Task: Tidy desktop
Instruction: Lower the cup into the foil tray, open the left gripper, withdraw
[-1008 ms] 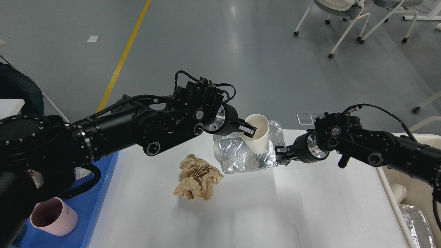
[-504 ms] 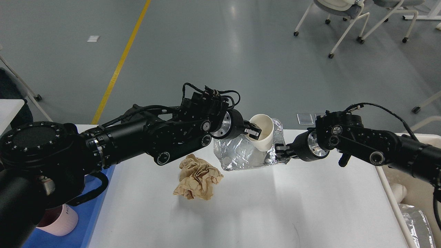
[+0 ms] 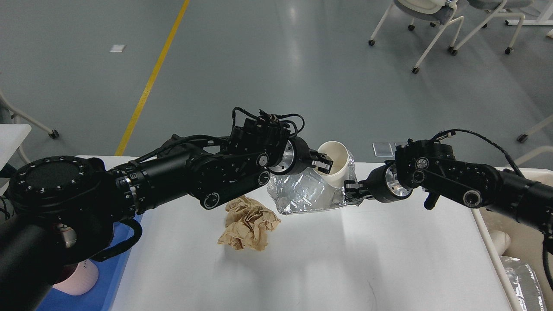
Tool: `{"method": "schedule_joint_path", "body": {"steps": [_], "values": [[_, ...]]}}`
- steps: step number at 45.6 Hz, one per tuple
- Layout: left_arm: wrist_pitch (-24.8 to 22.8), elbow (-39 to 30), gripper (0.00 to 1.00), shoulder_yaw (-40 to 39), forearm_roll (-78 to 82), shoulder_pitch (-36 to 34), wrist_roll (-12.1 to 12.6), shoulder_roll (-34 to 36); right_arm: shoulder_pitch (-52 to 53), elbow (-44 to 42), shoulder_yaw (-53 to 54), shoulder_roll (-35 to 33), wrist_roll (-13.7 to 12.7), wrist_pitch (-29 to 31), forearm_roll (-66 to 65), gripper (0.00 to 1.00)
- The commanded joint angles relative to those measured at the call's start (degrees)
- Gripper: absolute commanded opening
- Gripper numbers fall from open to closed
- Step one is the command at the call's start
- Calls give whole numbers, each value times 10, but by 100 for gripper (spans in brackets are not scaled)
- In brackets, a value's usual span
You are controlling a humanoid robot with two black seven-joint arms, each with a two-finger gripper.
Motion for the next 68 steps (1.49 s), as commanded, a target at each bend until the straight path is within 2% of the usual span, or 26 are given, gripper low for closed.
{"method": "schedule_joint_path", "body": {"steps": [1, 25, 42, 49, 68], "values": [[-1, 0, 90, 0, 0, -2, -1, 0, 0, 0, 0, 0, 0, 0, 0, 0], [-4, 0, 96, 2, 3, -7, 0, -1, -1, -1, 0, 2, 0, -1, 0, 0], [-8, 0, 97, 4, 8, -8, 0, 0, -4, -2, -1, 1, -1, -1, 1, 0], [-6, 0, 97, 47, 7, -9, 3, -2, -5, -3, -1, 0, -1, -1, 1, 0], [-4, 0, 97, 48, 6, -9, 6, -7, -10, -4, -2, 0, -1, -2, 1, 0]]}}
